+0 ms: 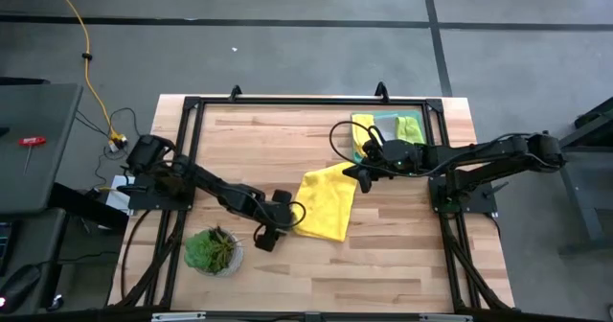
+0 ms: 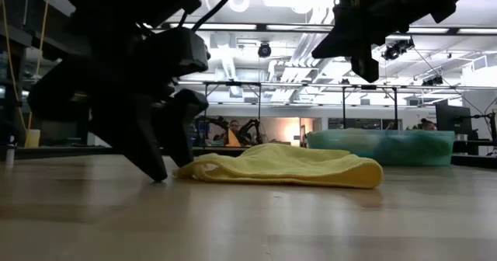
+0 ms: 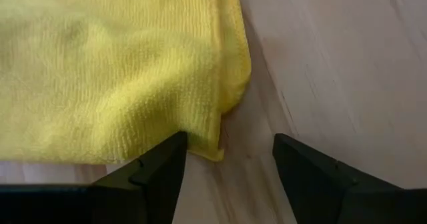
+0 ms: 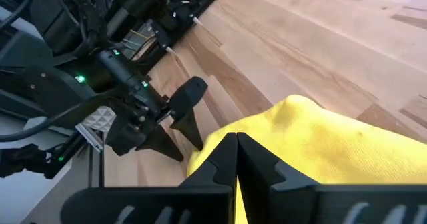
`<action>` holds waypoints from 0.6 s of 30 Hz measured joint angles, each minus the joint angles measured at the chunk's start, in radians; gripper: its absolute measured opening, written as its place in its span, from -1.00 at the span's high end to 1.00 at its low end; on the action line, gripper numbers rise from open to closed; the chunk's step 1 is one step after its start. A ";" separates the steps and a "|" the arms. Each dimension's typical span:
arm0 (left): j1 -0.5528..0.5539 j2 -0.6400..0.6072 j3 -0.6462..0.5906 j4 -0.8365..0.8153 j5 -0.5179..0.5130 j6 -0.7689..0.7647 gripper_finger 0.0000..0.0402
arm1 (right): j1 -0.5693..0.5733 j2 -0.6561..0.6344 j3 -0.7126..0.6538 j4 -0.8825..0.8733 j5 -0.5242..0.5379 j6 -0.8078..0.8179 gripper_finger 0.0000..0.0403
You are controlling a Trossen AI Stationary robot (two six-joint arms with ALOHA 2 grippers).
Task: Fold microfiber towels
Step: Fold the yellow towel
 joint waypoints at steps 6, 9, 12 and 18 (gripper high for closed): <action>-0.003 0.017 0.001 0.015 -0.040 0.033 0.14 | 0.000 0.000 0.000 -0.001 0.000 0.000 1.00; -0.003 0.013 0.001 0.015 -0.049 0.052 0.44 | 0.000 0.000 0.000 0.001 0.000 0.000 1.00; -0.001 -0.003 0.000 0.002 -0.072 0.048 0.84 | 0.000 0.000 0.000 0.002 -0.012 0.000 1.00; 0.013 -0.072 0.035 -0.146 -0.172 0.038 0.98 | 0.000 0.000 0.000 0.008 -0.073 0.000 1.00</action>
